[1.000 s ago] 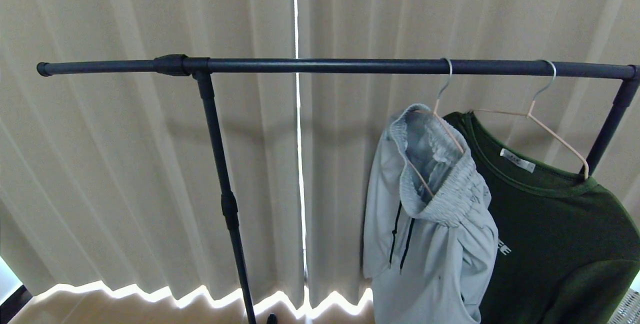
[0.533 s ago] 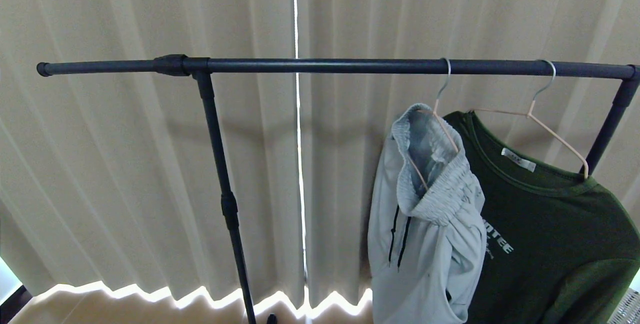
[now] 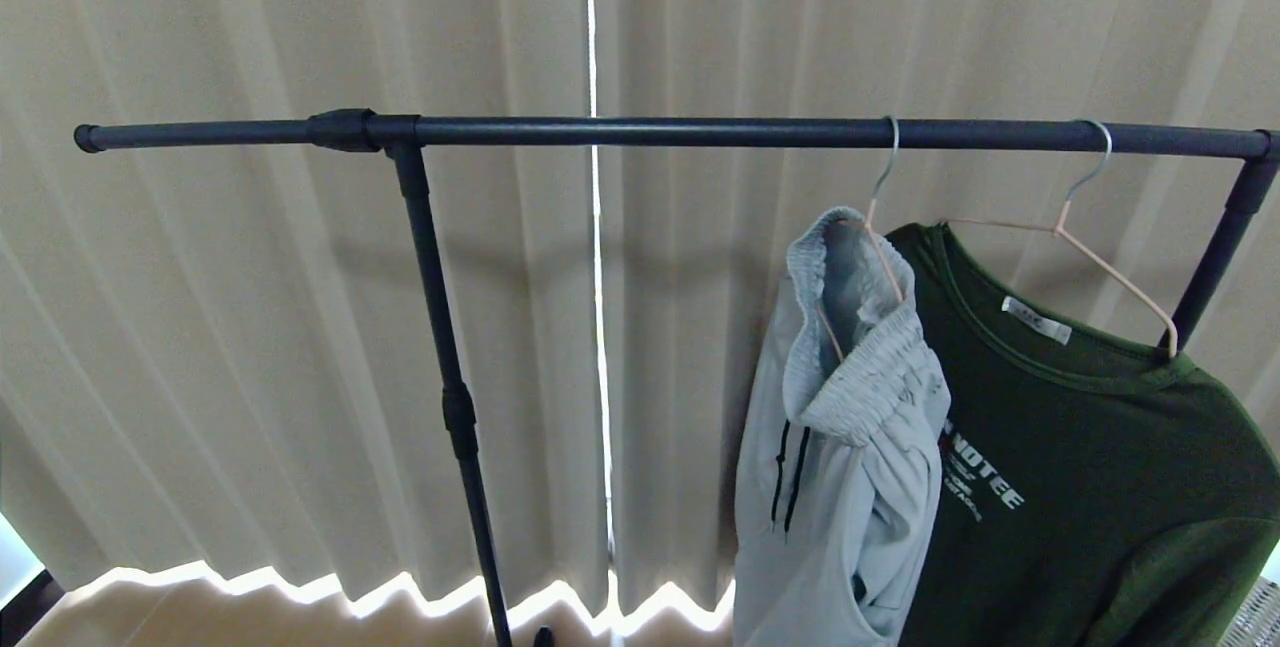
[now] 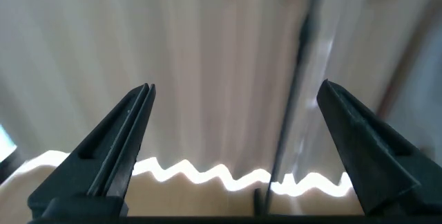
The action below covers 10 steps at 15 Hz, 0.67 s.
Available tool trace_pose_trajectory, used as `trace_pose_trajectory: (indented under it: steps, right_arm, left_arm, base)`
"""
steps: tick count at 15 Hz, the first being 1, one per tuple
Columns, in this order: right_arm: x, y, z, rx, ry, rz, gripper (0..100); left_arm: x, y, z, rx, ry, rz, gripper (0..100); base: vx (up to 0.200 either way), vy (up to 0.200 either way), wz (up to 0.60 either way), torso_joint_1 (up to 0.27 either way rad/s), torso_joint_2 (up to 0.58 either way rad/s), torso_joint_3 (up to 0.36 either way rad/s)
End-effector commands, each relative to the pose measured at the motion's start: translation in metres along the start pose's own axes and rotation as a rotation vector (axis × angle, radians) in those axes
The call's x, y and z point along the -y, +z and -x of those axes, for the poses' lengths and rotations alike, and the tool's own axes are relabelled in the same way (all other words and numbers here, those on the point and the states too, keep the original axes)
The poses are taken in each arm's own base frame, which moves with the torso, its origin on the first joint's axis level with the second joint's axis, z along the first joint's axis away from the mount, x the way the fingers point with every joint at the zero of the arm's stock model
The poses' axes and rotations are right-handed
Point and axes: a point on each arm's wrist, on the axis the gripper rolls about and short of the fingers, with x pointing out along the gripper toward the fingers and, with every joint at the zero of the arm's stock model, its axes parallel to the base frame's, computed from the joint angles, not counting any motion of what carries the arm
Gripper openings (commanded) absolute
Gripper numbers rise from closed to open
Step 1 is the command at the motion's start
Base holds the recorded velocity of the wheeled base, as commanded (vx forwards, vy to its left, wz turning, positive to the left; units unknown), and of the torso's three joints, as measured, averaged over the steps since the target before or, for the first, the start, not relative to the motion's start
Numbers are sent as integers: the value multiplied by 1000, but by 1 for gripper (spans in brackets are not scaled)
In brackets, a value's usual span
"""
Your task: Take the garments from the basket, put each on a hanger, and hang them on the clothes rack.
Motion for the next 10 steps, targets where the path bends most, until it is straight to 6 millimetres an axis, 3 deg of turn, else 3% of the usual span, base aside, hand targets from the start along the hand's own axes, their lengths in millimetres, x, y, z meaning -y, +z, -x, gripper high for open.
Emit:
trace_pose_trajectory:
  steps: [1,3,10]
  right_arm:
    - [0,-1,-1,-8,-2,-10,100]
    - [0,-2,-1,-13,7,-111,100]
    - [0,-2,-1,-15,7,-121,100]
  left_arm:
    - [0,0,0,-2,20,16,100]
    - [-1,-1,0,-6,42,65,100]
    - [-1,-1,0,-2,36,84,100]
  base:
    - [0,0,0,0,0,0]
    - [0,0,0,0,0,0]
    - [0,0,0,0,0,0]
